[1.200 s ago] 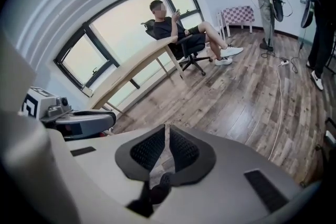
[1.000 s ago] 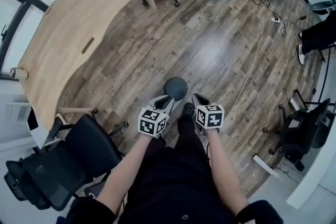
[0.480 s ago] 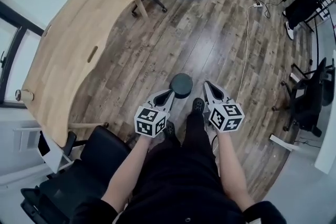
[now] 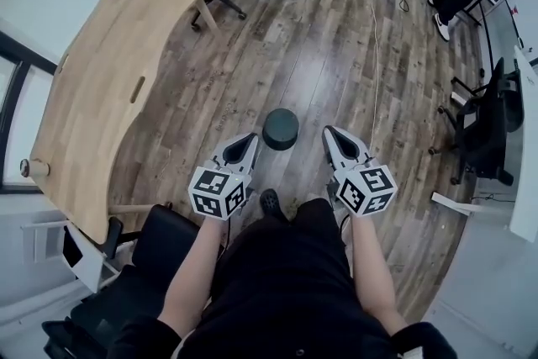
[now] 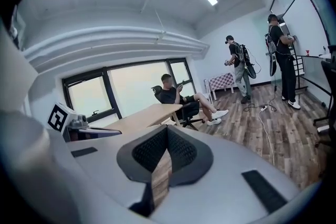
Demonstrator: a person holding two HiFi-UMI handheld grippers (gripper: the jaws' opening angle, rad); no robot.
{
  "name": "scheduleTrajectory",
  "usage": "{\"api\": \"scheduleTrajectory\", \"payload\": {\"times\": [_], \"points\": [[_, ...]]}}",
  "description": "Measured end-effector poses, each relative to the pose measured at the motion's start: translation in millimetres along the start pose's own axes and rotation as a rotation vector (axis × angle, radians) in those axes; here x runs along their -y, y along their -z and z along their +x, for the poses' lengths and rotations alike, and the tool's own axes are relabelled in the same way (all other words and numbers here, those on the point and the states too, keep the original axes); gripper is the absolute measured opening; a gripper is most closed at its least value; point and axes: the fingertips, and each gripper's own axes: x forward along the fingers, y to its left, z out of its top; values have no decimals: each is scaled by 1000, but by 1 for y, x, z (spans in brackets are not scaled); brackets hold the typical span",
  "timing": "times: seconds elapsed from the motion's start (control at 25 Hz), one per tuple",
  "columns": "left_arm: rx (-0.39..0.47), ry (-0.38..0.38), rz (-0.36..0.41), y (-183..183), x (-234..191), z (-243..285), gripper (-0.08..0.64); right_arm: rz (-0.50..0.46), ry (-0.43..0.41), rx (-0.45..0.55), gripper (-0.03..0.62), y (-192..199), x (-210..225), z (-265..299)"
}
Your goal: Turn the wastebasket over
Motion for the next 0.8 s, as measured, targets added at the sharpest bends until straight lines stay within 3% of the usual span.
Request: {"api": "scheduleTrajectory", "payload": {"times": [0.24, 0.8], "points": [[29, 4, 10, -13, 2, -8, 17, -32, 17, 9, 31, -6, -9, -10], [8, 22, 8, -5, 9, -13, 17, -43, 7, 1, 31, -3, -21, -15]]}}
